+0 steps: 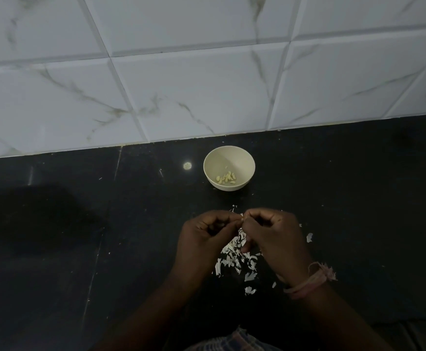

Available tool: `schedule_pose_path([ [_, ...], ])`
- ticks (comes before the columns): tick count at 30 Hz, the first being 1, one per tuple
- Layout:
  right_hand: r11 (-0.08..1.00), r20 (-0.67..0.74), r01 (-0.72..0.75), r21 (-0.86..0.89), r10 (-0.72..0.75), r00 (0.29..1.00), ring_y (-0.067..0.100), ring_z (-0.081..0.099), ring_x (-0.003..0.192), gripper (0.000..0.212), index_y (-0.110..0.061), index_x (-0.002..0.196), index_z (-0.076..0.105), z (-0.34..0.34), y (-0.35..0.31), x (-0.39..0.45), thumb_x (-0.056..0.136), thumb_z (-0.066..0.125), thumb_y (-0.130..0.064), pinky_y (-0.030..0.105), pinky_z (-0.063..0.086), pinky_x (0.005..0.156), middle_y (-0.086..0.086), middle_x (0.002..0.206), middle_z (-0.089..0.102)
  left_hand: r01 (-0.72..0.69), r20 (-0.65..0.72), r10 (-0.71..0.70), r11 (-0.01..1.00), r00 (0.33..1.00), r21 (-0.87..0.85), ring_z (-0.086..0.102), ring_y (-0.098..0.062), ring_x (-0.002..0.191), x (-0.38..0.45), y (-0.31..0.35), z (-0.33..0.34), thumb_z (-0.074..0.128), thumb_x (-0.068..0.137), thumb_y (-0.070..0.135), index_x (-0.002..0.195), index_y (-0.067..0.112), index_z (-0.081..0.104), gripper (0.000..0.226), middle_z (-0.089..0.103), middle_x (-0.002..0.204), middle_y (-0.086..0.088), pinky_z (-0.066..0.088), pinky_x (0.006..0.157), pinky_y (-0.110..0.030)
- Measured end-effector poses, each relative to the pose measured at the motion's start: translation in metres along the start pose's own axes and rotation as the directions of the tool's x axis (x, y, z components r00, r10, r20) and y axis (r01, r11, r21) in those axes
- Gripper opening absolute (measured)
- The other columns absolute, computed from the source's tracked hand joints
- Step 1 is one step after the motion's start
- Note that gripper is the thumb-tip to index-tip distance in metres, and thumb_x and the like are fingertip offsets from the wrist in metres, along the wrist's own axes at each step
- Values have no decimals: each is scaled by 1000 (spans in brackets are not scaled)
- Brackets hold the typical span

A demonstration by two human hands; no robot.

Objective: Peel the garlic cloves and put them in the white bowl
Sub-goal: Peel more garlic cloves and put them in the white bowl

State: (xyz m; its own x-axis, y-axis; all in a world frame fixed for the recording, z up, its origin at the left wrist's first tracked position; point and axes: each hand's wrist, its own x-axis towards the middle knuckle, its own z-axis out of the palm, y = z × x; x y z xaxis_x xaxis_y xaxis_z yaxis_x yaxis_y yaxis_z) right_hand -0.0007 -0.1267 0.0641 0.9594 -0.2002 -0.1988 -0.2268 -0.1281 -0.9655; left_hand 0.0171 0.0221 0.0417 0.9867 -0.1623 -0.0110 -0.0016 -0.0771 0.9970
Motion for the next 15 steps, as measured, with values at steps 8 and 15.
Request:
schedule_pose_path([
  [8, 999, 3, -19, 45, 19, 1000, 22, 62, 45, 16, -13, 82, 74, 2, 1, 2, 94, 65, -9, 39, 52, 56, -8, 59, 66, 72, -12, -76, 978, 997, -194, 76, -20, 91, 0, -1, 6, 71, 89, 3, 108, 8, 77, 21, 80, 96, -4, 59, 81, -27],
  [15, 983, -8, -62, 170, 64, 998, 19, 56, 42, 14, -4, 87, 69, 3, 4, 6, 98, 61, -7, 32, 49, 46, -5, 56, 62, 256, 52, -266, 829, 962, -497, 72, -26, 88, 3, -7, 9, 69, 88, 5, 99, 5, 76, 13, 75, 99, -21, 59, 80, -33],
])
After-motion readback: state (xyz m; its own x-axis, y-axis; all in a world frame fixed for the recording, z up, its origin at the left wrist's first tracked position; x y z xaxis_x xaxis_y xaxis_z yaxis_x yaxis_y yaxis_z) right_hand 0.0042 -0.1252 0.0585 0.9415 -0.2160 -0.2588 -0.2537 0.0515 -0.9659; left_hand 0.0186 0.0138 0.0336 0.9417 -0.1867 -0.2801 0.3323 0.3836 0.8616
